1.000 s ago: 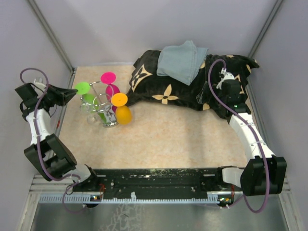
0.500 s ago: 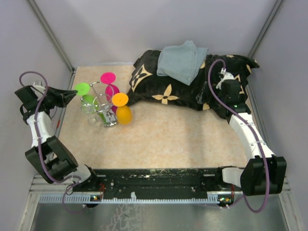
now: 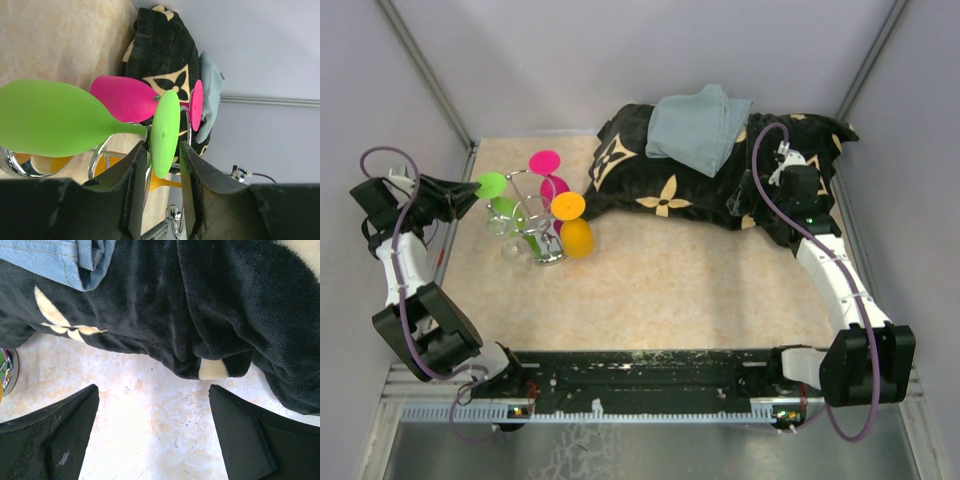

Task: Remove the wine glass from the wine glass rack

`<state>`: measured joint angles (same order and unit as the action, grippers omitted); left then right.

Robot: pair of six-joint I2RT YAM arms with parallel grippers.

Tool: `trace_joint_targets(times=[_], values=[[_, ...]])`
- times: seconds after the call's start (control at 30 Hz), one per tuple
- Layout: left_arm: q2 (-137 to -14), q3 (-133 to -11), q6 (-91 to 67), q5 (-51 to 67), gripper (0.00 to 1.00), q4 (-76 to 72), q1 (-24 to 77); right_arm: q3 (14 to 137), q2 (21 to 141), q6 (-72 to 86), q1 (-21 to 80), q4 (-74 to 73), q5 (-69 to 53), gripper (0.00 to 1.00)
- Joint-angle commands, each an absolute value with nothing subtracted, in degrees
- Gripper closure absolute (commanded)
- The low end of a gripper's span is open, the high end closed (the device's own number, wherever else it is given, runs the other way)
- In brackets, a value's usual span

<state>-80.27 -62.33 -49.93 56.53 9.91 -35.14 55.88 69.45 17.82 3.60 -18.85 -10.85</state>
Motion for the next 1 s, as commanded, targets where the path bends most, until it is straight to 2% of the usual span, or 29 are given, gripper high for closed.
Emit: trace_joint_targets(times=[0.0,0.27,0.53,0.73,0.97], values=[[-78.84,-62.63,-49.96,58.63,0.64,8.61,-35.32,56.62,68.72,17.84,3.38,-16.2,-11.6,0.09],[-78.18,-62.09,-49.04,58.19,0.66,9.49,-35.54,56.48,68.27,17.93,3.33,-16.43,-11.66,0.09],[-77.7,-61.49,-48.5,58.06,0.64,9.93,-36.7,56.1,67.79,17.93,3.33,-16.52,-11.6,0.09],[-77.44,-61.08,-48.47,58.69,0.71,10.16,-37.18,56.13,67.81,17.99,3.33,-16.44,-11.88,0.09],[-77.56,-60.92,-48.49,59.76,0.85,10.37,-37.41,55.9,67.66,18.0,3.34,-16.26,-11.97,0.09]])
